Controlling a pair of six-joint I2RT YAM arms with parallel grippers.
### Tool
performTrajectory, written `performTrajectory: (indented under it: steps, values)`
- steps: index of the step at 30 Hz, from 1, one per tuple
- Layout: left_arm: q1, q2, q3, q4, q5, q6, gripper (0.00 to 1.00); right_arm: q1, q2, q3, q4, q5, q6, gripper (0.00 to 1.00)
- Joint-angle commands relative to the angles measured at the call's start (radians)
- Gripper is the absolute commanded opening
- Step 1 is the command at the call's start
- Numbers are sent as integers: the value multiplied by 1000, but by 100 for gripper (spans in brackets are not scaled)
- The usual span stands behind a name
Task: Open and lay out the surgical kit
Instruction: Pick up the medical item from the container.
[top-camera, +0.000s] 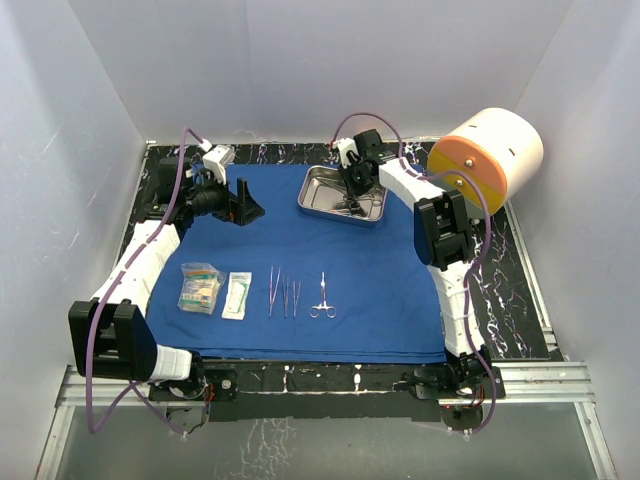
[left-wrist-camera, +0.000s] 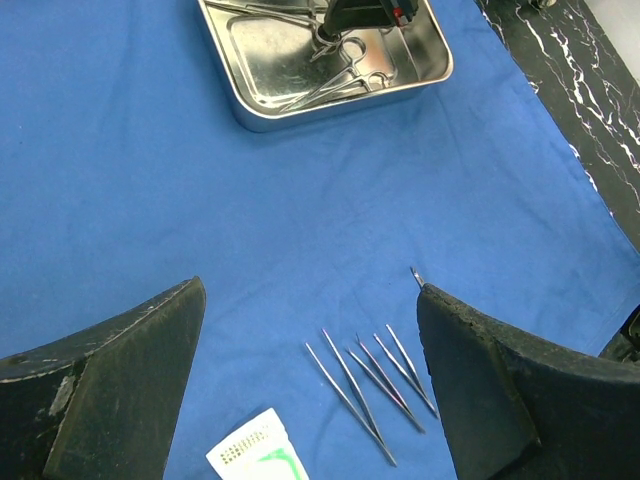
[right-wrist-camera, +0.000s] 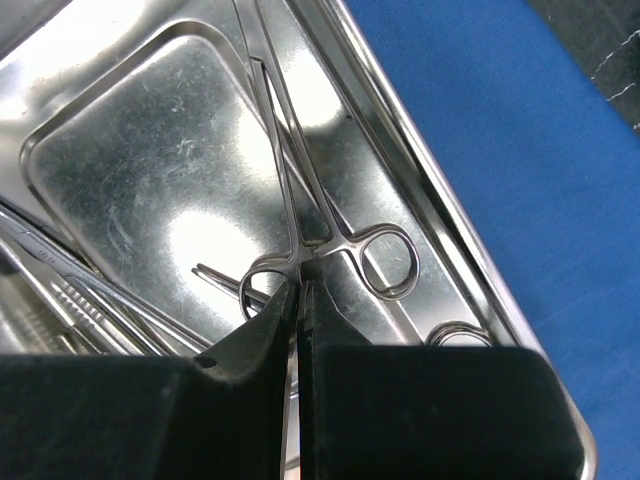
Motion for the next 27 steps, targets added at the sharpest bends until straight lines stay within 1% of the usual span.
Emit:
performTrajectory:
  steps: [1, 8, 12, 18, 23, 27]
  values:
    - [9, -46, -5, 14, 27, -2, 86, -3, -114, 21, 30, -51, 18, 0]
    - [8, -43, -17, 27, 28, -5, 86, -3, -169, -16, 21, -72, 22, 0]
    - [9, -35, -25, 45, 39, -20, 86, -4, -210, -69, 20, -78, 24, 0]
    - [8, -9, -36, 107, 56, -106, 84, -4, -303, -196, 62, -85, 36, 0]
    - [-5, 49, -47, 181, 69, -192, 83, -4, -367, -291, 90, -102, 56, 0]
    - [-34, 101, -39, 238, 73, -250, 82, -4, -412, -344, 120, -121, 103, 0]
